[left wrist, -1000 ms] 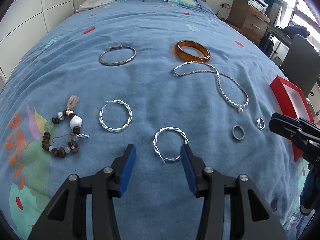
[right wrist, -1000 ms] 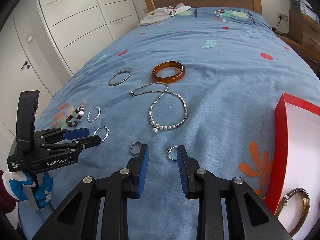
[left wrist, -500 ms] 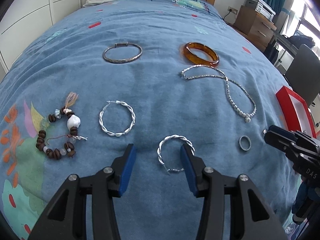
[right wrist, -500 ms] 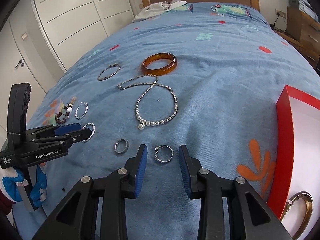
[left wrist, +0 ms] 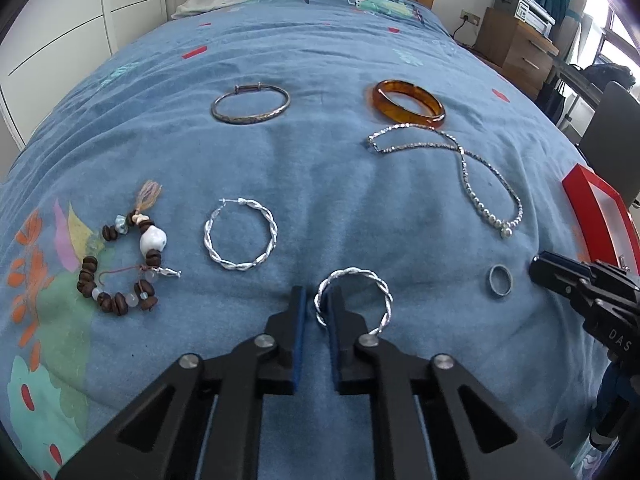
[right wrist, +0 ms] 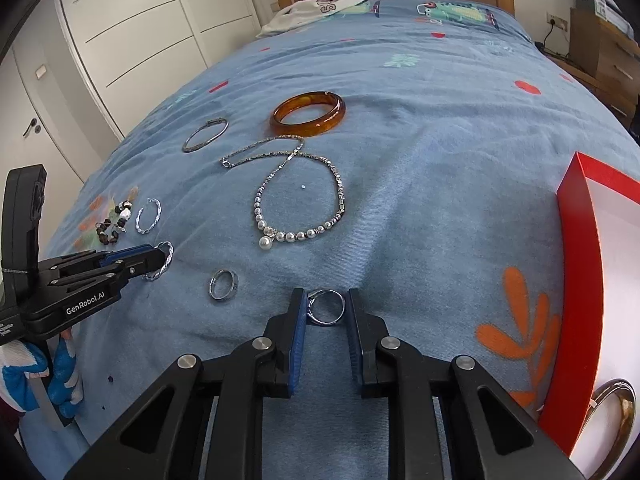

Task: Organize jewelry
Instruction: 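Grasp a twisted silver hoop with the left tool while the right tool grasps a silver ring, then carry the silver hoop and ring with both tools over the red box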

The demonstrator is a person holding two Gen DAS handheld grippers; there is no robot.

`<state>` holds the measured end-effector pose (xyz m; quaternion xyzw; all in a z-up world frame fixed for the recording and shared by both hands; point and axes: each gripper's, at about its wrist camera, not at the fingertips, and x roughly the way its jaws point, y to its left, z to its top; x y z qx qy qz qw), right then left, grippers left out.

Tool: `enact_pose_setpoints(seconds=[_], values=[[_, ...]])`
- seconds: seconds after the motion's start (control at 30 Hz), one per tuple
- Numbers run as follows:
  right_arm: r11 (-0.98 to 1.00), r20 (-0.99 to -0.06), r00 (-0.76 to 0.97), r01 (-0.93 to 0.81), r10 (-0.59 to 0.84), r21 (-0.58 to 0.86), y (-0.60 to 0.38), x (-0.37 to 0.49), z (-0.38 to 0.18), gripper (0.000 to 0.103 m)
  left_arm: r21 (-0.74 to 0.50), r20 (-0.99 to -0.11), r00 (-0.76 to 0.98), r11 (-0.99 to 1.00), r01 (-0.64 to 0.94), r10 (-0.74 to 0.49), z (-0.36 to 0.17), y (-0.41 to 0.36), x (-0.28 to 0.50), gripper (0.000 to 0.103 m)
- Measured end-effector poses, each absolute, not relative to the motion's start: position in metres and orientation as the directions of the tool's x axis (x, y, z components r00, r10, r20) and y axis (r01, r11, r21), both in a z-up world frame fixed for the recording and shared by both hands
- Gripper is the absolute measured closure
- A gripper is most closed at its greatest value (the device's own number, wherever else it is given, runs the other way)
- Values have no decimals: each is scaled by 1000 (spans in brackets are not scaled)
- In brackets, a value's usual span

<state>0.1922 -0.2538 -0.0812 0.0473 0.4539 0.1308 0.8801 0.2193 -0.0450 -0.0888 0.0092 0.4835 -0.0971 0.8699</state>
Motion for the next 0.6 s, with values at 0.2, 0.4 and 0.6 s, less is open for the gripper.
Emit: enact_pose_setpoints(seconds=[0.2, 0.4, 0.6], values=[[963, -780, 565, -181, 269, 201, -253, 187, -75, 84, -97, -842, 507, 977, 189, -182, -80, -43, 212, 99], [962, -765, 584, -179, 273, 207, -255, 173, -60, 84, -87, -833, 521, 975, 206, -184, -65, -47, 196, 99], [964, -737, 621, -167, 266, 207, -265, 150, -35, 84, -94, -819, 534, 967, 238, -210, -42, -57, 178, 99]])
